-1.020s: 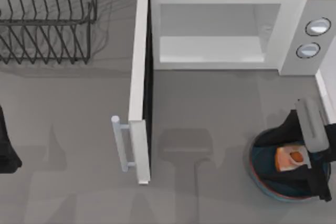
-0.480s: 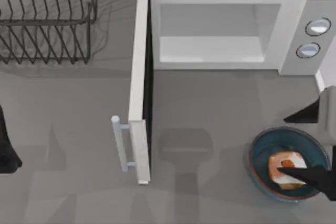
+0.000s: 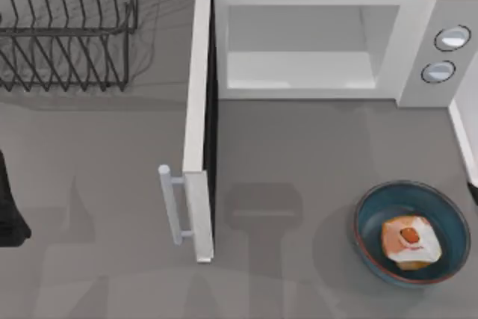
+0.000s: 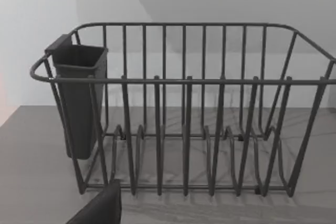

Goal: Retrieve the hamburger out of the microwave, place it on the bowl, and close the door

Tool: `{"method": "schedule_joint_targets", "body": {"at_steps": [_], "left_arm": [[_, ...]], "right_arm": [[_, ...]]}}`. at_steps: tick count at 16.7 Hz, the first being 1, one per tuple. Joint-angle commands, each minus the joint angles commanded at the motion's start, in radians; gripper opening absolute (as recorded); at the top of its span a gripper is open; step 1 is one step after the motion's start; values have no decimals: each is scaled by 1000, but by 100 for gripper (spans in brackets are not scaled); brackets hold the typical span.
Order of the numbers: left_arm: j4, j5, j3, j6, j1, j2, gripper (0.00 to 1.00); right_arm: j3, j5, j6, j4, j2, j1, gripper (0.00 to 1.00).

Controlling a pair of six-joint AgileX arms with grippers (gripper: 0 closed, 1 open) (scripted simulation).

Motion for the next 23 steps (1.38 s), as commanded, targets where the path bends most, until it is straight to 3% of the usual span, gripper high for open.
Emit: {"method": "schedule_joint_targets", "body": {"at_steps": [4, 7, 14, 23], "left_arm": [[0, 0, 0, 0, 0, 0, 100], [0, 0, 0, 0, 0, 0, 100], [0, 0, 0, 0, 0, 0, 100], [0, 0, 0, 0, 0, 0, 32]], "right_arm": [[-137, 219, 271, 50, -327, -13, 100], [-206, 329, 397, 75, -460, -20, 100], [-228, 364, 434, 83, -498, -22, 100], [-228, 364, 434, 83, -498, -22, 100]]}}
